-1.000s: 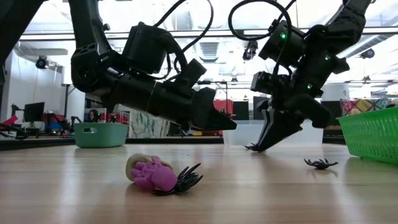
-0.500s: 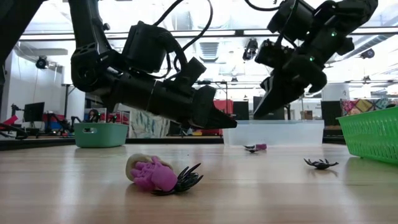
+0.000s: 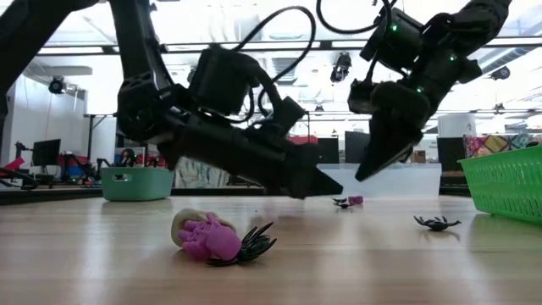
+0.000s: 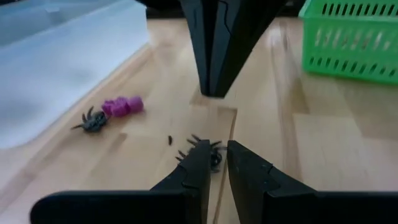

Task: Sort Halloween decoration
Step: Put the black spider toy into the white bin

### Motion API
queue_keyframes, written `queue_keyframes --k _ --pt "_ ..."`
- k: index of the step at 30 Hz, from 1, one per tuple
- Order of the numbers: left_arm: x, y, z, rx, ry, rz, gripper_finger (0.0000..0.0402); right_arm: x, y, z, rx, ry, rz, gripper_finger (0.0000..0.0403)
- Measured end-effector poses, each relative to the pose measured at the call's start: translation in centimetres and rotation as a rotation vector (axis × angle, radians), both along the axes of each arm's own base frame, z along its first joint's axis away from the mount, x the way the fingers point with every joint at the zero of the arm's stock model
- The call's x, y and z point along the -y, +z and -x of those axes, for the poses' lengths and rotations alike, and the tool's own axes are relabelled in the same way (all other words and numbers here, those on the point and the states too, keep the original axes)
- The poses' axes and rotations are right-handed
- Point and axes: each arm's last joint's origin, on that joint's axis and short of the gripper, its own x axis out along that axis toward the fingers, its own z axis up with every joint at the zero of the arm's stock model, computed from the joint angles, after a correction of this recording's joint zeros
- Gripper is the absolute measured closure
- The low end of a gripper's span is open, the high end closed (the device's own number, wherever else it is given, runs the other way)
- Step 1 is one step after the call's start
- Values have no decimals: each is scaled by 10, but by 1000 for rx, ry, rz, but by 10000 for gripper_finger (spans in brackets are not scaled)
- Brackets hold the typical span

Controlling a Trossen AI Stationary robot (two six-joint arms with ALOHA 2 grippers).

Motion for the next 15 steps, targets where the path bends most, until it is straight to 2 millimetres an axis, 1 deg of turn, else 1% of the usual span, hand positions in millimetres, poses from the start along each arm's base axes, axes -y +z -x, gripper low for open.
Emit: queue_keyframes --k 8,11,15 --pt "-8 -8 0 -64 29 13 364 0 -1 -1 8 -68 -57 389" --pt "-12 -9 0 -68 42 33 364 0 -2 -1 2 -85 -71 369" --pt "-13 -9 0 -69 44 35 364 1 -7 -2 -19 -144 -112 324"
